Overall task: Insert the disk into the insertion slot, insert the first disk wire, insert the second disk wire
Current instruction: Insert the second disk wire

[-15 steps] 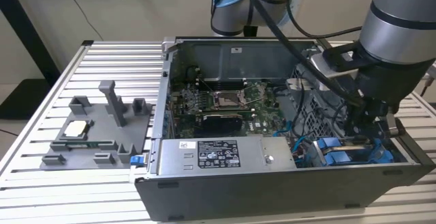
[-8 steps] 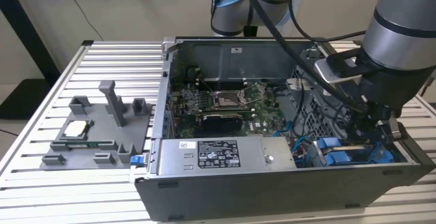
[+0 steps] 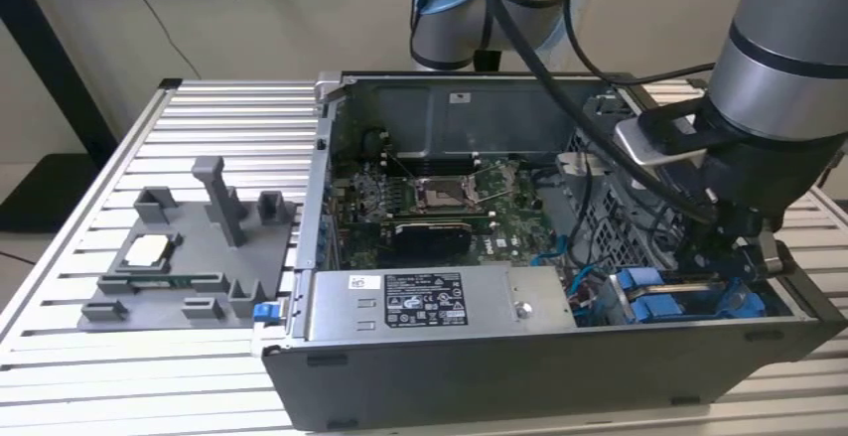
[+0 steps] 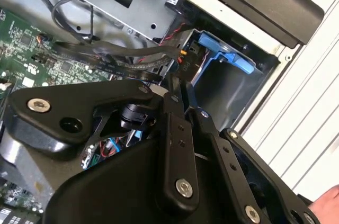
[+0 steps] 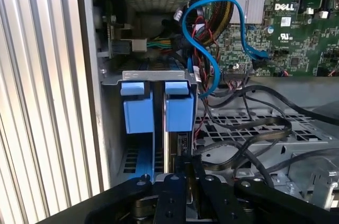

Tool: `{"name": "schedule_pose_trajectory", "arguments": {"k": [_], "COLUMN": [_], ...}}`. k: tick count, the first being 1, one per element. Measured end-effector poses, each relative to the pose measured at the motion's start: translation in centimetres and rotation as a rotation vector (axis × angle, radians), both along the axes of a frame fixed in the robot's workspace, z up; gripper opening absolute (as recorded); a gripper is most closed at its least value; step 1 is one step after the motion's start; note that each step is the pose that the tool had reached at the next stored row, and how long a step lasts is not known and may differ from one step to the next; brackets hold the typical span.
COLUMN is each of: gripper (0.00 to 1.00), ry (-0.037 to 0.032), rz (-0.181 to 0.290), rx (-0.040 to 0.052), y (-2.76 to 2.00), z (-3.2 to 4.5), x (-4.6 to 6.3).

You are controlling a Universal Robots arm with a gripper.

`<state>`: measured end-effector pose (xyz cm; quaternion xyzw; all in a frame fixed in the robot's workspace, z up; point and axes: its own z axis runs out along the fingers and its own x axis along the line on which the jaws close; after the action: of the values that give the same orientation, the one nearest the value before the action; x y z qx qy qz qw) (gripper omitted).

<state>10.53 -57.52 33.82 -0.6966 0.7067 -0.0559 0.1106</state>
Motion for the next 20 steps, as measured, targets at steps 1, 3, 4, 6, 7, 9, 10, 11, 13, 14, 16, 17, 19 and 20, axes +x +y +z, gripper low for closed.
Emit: {"name": "schedule_pose_trajectory", "arguments": {"k": [1,3,4,6,7,9,10,11,13,14,16,17,19,20], "gripper": [0.16,0.16,0.16,0.16,0.16,0.16,0.16,0.16,0.16,0.16,0.18,0.18,0.24,0.24], "ry": [0.0000,-0.0001,0.0000,0.0001,-0.0001,0.0000,-0.0001,0.0000,-0.0002,-0.0003,-0.0004,-0.0003,0.0008,0.0014], "rz": [0.000,0.000,0.000,0.000,0.000,0.000,0.000,0.000,0.000,0.000,0.000,0.000,0.000,0.000], "rx": [0.0000,-0.0004,-0.0008,-0.0016,0.0009,0.0006,-0.0001,-0.0007,-0.0021,-0.0015,0.0016,0.0030,-0.0002,0.0010], "y": [0.00,0.00,0.00,0.00,-0.01,0.00,0.00,0.00,-0.01,0.00,0.02,0.01,0.00,0.00], "z": [-0.04,-0.12,-0.18,-0.40,-0.57,-0.55,-0.56,-0.67,-0.94,-0.99,-0.95,-0.66,0.33,0.67], "x": [0.0,0.0,0.0,0.0,0.0,0.0,0.0,0.0,0.0,0.0,0.0,0.0,0.0,0.0]}}
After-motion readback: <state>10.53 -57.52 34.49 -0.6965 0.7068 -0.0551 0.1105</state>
